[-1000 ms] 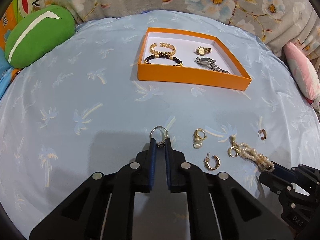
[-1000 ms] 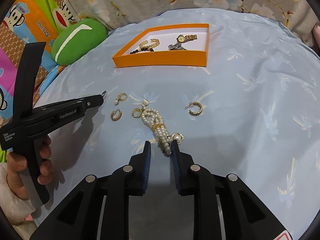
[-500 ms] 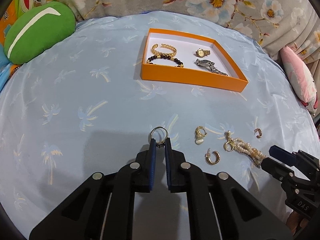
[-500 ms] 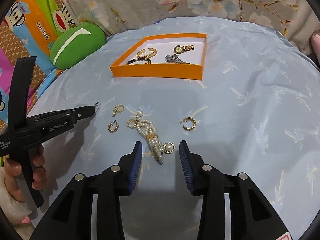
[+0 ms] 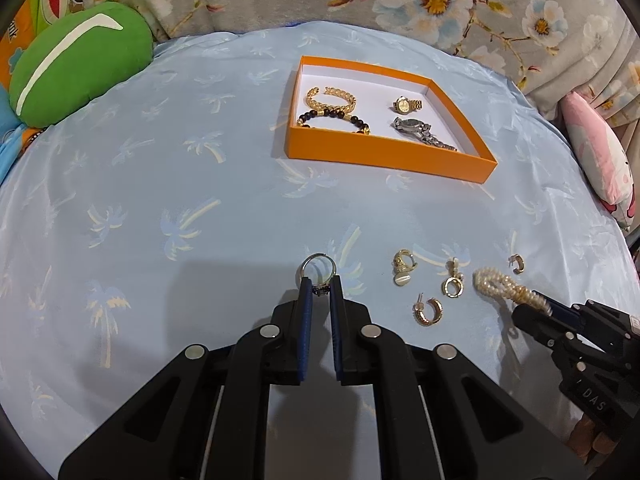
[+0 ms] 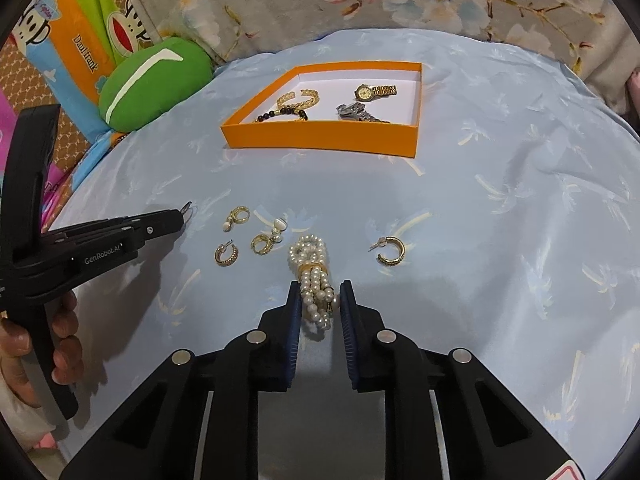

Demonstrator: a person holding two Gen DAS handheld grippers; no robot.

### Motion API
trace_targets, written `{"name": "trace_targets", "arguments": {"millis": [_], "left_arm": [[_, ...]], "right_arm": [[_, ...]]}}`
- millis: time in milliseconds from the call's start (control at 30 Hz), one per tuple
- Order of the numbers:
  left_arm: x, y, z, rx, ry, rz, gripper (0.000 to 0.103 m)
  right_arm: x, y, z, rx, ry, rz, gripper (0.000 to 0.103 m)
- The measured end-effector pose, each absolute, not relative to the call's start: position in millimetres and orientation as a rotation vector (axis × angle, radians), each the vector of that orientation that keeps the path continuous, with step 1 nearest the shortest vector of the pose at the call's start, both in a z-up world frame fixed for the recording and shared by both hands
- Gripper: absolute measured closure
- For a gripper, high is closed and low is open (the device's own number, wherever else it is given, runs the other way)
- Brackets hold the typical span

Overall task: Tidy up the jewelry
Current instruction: 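Carry the pearl bracelet in the right gripper while the left carries the ring to the box, then open the right gripper to drop the pearls while the left drops the ring into the box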

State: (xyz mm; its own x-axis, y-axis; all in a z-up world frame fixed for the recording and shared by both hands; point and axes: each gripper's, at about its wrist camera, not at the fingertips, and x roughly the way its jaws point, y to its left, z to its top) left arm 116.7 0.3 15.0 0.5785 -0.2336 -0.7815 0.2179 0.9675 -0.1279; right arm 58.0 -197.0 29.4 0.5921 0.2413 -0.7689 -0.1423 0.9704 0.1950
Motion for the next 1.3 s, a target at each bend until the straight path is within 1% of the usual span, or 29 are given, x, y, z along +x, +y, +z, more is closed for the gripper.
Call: {"name": "trace_targets", "arguments": {"millis": [300,433,567,733,933,1133,1300], "left_arm": [[126.6,-4.4,46.6,-0.017,0.851,-0.291,0.095],[146.7,-8.2,62.4,-0.018,0.815,-0.296,0.095],[176.7,-19.8,78.5,-0.002,0.766,-0.308,0.095],[223.5,-38.1,87.2,0.004,0.736,-0.325,0.095],[280.2,-67.3,84.2,0.009,0.738,-0.357,0.095],[320.7,-95.2,64.3,0.032,0.77,-0.364,0.095],[335.2,-102.9,46.7,0.034,0.805,-0.349,0.095]], "right_arm": [[74.9,-210.0,73.2,0.152,0.799,0.202,0.092],[104.0,-215.0,91.6,0.143,0.744,0.191,0.092],[143.1,-218.6,98.1,0.14,0.712,0.173,0.092],[193.4,-225.9,89.5,0.166,0.719,0.148,0.092],[236.5,-226.9,67.4,0.183,0.759,0.135,0.092],[260.8,-226.6,49.9,0.209,0.799,0.14,0.092],[269.0,-226.8,37.8,0.208,0.837,0.143,0.09]]}}
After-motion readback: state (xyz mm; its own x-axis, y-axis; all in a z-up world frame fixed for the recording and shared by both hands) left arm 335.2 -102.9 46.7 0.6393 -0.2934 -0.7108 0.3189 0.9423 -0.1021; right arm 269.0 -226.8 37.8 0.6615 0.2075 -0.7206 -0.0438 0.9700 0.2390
